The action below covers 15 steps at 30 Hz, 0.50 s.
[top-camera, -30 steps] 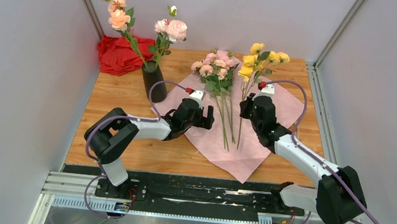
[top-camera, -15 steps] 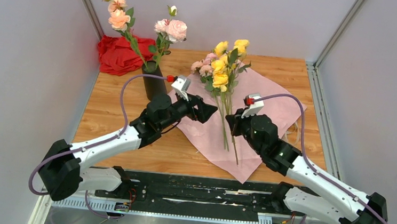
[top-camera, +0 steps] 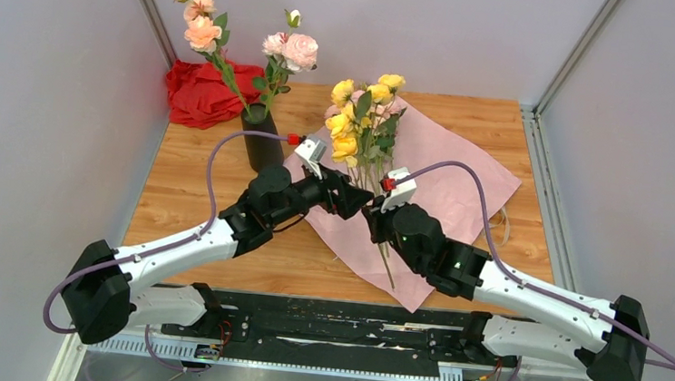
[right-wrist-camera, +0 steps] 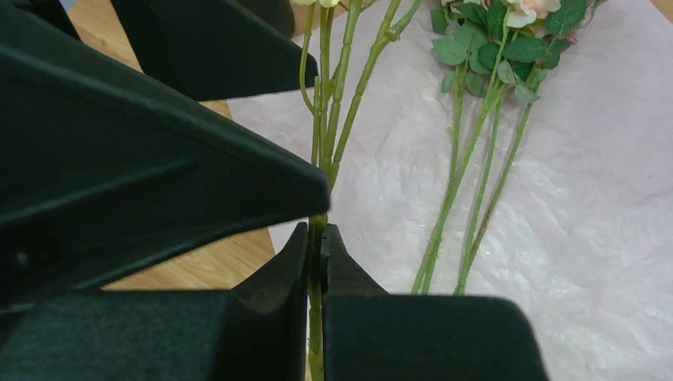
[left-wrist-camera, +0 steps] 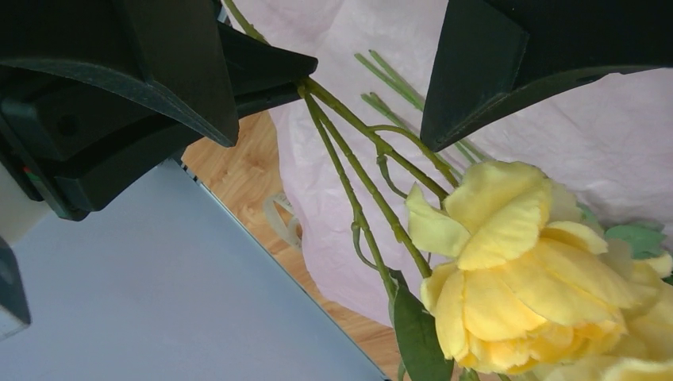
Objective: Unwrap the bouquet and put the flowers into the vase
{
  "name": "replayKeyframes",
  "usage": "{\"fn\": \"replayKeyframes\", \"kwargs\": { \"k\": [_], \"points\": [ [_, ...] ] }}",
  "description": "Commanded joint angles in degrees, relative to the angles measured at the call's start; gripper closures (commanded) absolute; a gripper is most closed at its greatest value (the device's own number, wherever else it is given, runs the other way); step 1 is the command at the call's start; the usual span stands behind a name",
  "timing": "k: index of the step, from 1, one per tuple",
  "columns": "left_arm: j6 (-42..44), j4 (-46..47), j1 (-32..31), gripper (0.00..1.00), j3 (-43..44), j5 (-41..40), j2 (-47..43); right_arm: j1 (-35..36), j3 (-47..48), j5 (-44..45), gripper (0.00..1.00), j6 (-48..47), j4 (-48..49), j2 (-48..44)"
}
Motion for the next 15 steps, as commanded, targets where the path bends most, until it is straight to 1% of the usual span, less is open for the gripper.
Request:
{"fn": "replayKeyframes", "kwargs": {
  "k": [1,5,7,9,10,12,15],
  "points": [
    [-0.08,0.16,-0.49,0.09,-1.30,-0.51,-1.34,2.47,3.74,3.48,1.00,-1.93,1.21,1.86],
    [0.10,0.25,-0.50,0.11,-1.66,-1.13,-1.44,3.54,4.15,3.31,1.00,-2.06,2.03,2.54],
    [0.23,0.25,-0.50,0.13,-1.62,-1.15,-1.23,4.10,4.08,3.45,1.00,-1.91,2.16,2.66],
    [0.25,0.25,-0.50,0.21,-1.49,-1.56,-1.23,4.67,3.91,3.59,1.00,-1.88,2.33,2.58],
    [0.23,0.33,-0.46,0.31,-1.60,-2.16,-1.44,4.94,3.87,3.79,1.00,-1.85,2.34,2.57],
    [0.42,0.27,-0.50,0.45,-1.62,-2.34,-1.81,5.33,3.80,4.01,1.00,-1.67,2.38,2.41],
    [0.69,0.25,-0.49,0.73,-1.49,-2.21,-1.96,5.72,3.79,4.32,1.00,-1.76,2.52,2.39]
  ]
}}
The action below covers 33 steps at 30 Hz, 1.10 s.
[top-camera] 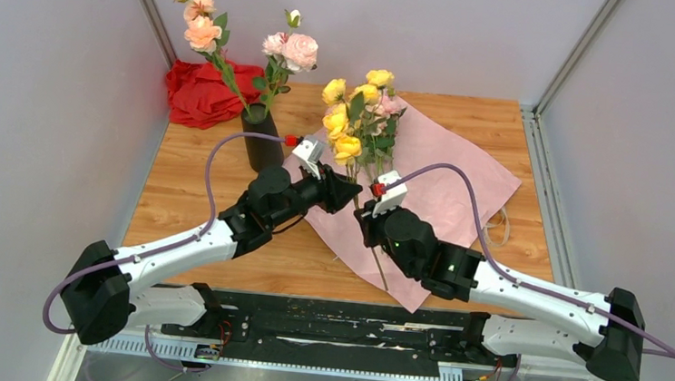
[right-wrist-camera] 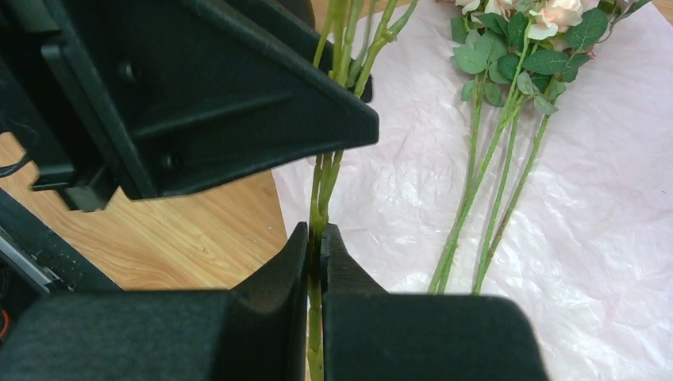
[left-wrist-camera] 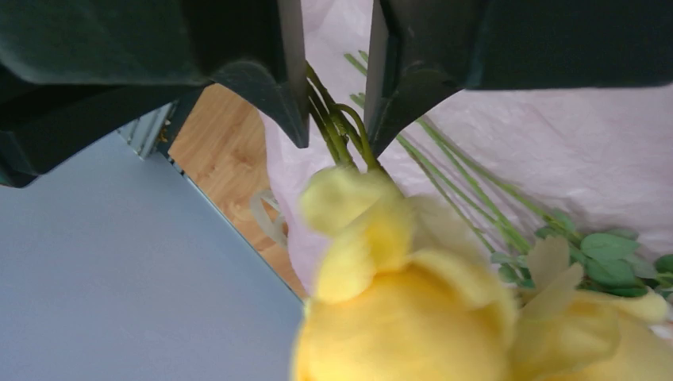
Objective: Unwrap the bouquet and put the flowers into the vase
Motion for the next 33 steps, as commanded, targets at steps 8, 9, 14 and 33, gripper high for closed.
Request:
{"fn": "replayKeyframes", "kwargs": {
  "k": [8,9,14,33],
  "points": [
    [1.46,0.07,-0.48,1.00,-0.71,-1.53,-3.24,1.77,1.49,1.87,1.00,-0.81,1.89,0.11],
    [1.79,-0.49,-0.48,1.00,-0.41,-2.22,-3.80,1.87,1.37,2.49,0.98,-0.56,1.73,-0.07],
    [4.96,-8.64,-0.48,1.00,3.99,-7.63,-7.10,2.18,-2.39,9.36,0.53,1.21,2.11,-7.93],
    [33.39,-31.58,0.55,1.00,39.46,-49.71,-10.81,-8.04,-29.02,13.07,0.43,1.20,31.86,-2.96]
  ]
}}
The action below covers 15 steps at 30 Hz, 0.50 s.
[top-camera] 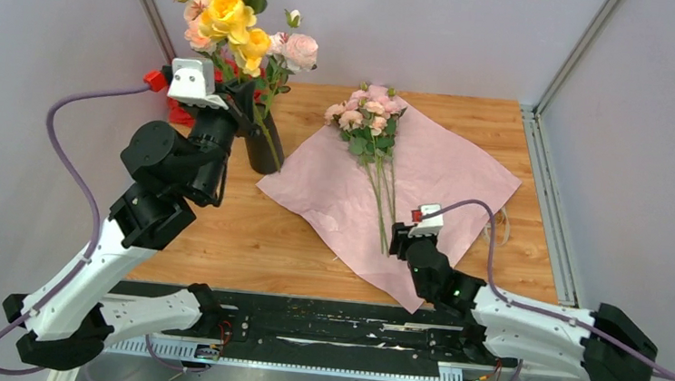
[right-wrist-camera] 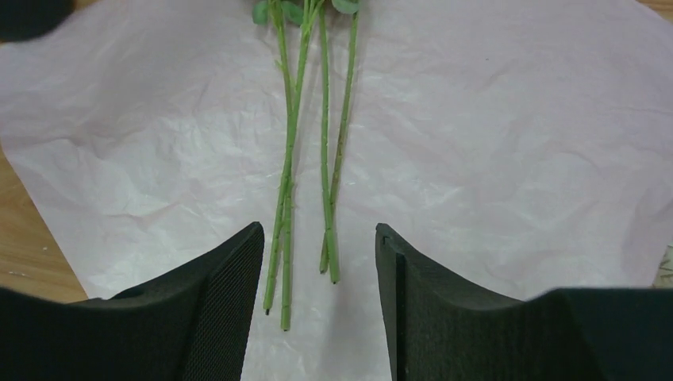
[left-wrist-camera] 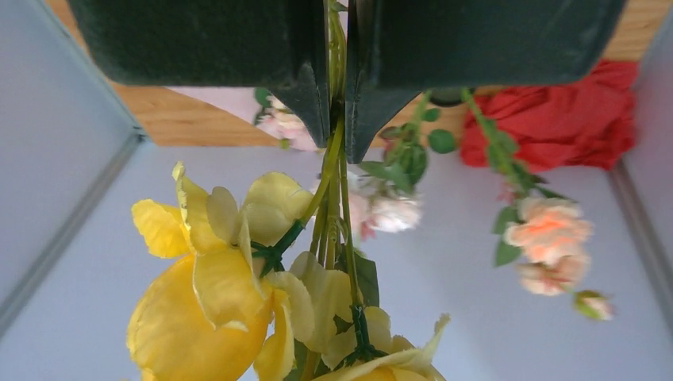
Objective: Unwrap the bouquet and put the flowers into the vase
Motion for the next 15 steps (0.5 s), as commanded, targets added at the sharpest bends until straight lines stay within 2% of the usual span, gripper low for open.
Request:
{"fn": "replayKeyframes", "kwargs": {
  "k": [1,7,10,15],
  "points": [
    [7.65,0.19,1.56,1.00,0.61,-11.98,0.13,-1.09,0.12,-3.93,0.43,-0.65,16.17,10.81],
    [14.76,11.10,5.36,1.00,1.35,-14.46,3.88,-1.23,1.68,-7.61,0.43,-1.39,28.02,26.79],
    [16.31,15.94,8.58,1.00,1.46,-10.42,5.71,-1.23,2.19,-9.60,0.44,-2.26,29.64,29.29],
    [16.64,16.72,13.20,1.00,7.54,-6.18,11.05,-1.61,2.36,-10.05,0.45,-3.57,30.14,30.28]
  ]
}}
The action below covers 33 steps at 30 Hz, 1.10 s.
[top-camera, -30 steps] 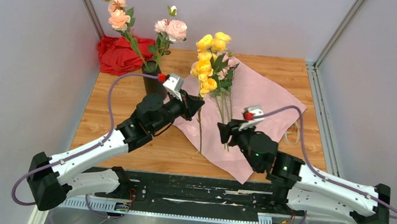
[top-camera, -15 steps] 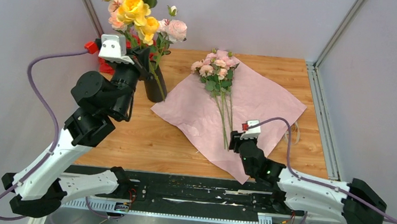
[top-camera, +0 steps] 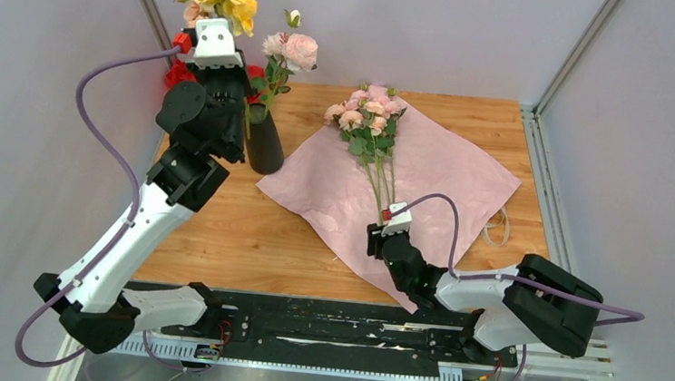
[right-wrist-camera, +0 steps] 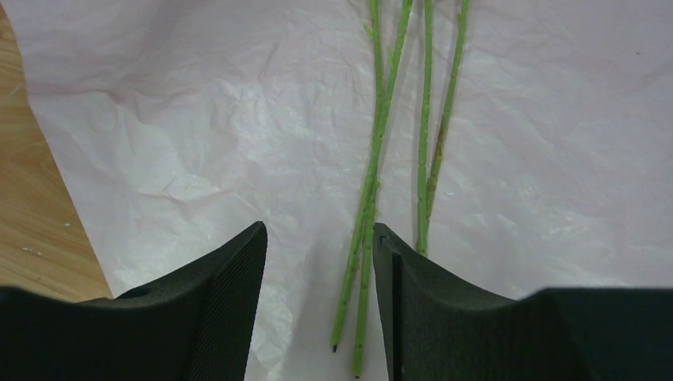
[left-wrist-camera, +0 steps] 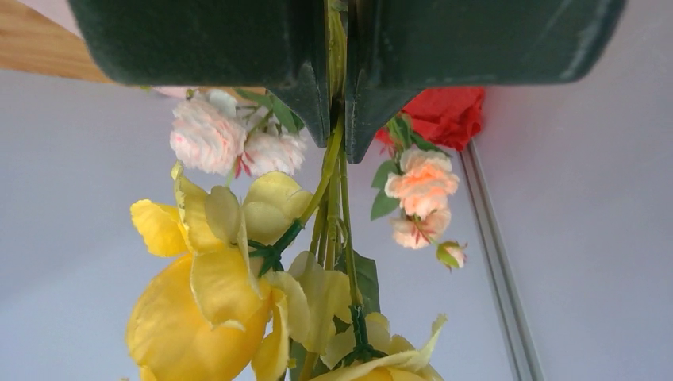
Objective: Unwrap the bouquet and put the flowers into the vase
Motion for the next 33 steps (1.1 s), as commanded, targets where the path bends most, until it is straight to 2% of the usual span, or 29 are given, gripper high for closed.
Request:
{"fn": "replayKeyframes", "kwargs": {
  "k": [1,12,16,23,33],
  "points": [
    [1.82,6.79,3.68,1.00,4.68,3.94,2.63,-1.05,1.66,-1.27,0.45,-1.81,4.47,1.29],
    [-8.97,19.72,16.93,1.00,-4.28,14.03,6.25,-1.15,3.35,-2.91,0.47,-3.03,4.04,3.26],
    [-12.80,20.23,20.66,1.00,-3.86,17.39,9.62,-1.10,4.13,-2.82,0.48,-3.45,3.55,4.28],
    [-15.05,20.66,22.58,1.00,-4.28,19.25,14.18,-1.10,4.86,-2.74,0.48,-3.53,2.99,4.95],
    [-18.39,21.02,22.56,1.00,-12.41,15.81,13.35,-1.10,5.05,-2.95,0.49,-3.54,2.45,5.03]
  ]
}}
